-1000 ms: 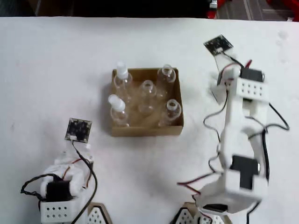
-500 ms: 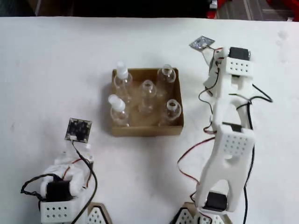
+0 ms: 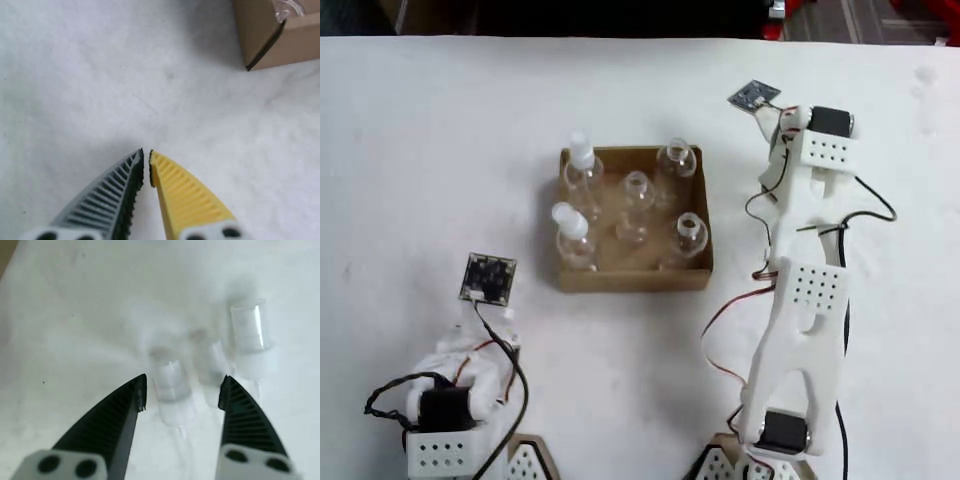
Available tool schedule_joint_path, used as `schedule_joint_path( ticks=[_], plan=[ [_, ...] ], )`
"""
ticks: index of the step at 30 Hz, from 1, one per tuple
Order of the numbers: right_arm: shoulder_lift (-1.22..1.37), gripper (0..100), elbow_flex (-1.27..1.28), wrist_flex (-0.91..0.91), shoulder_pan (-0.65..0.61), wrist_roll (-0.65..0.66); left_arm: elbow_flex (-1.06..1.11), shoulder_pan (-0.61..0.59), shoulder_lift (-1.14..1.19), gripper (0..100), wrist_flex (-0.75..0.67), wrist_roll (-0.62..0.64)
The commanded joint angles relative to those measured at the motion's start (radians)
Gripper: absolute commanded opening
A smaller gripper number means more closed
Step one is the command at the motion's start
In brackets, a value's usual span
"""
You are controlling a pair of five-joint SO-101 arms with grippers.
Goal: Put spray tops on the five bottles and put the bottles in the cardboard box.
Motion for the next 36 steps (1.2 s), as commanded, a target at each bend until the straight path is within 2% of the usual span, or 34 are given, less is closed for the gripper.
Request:
schedule_joint_path(
  ticks=[1,15,36],
  plan=[
    [-0.005,21.1,-0.023,0.03,0.035,0.018,-0.002,0.013,-0.008,3,-0.023,-0.006],
    [-0.148,21.1,-0.032,0.008,0.028,0.021,-0.002,0.013,-0.008,3,-0.023,-0.006],
    [-0.007,20.8,-0.026,-0.027,0.027,0.018,-0.002,0.013,-0.008,3,-0.023,-0.006]
  ],
)
